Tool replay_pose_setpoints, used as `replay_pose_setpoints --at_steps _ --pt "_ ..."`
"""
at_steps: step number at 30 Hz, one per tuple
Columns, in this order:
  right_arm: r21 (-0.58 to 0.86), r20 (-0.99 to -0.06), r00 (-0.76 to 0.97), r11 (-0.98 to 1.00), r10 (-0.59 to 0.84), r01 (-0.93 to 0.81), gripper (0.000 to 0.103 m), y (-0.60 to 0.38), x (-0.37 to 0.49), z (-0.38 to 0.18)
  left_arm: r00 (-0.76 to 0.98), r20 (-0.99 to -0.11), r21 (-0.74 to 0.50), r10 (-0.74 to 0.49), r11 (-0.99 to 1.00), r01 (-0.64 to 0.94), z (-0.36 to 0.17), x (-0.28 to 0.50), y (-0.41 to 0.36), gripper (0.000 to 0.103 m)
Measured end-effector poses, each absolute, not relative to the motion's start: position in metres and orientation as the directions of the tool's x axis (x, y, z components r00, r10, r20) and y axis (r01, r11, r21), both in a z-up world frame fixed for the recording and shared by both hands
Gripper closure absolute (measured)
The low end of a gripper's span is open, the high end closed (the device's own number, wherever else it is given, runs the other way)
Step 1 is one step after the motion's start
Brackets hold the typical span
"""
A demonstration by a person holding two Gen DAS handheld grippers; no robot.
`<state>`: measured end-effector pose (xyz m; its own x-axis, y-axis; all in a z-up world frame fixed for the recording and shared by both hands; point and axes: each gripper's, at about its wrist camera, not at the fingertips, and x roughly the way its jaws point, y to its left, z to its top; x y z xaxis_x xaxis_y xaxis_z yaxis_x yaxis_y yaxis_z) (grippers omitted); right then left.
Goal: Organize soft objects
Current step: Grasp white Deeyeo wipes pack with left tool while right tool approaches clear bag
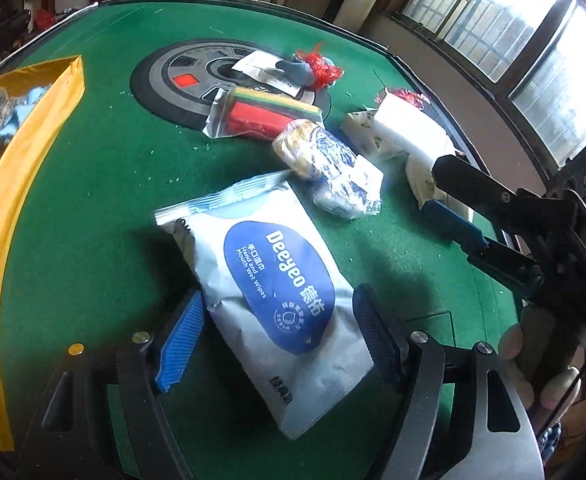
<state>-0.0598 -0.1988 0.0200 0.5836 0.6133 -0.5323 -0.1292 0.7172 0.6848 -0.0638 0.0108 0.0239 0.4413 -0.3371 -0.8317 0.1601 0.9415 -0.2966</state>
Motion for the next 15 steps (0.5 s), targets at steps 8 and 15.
replay_pose_setpoints --at_steps 8,15 --pt "0.645 -0.545 0.633 0.757 0.549 -0.101 0.038 -0.203 -0.062 0.024 0.531 -0.837 0.010 -0.133 0.966 0.257 0.013 -0.057 -0.038 0.017" --pt "0.607 -0.575 0.638 0.790 0.513 -0.089 0.038 -0.201 -0.058 0.022 0.500 -0.829 -0.106 -0.250 0.949 0.298 0.023 -0.053 -0.010 0.037"
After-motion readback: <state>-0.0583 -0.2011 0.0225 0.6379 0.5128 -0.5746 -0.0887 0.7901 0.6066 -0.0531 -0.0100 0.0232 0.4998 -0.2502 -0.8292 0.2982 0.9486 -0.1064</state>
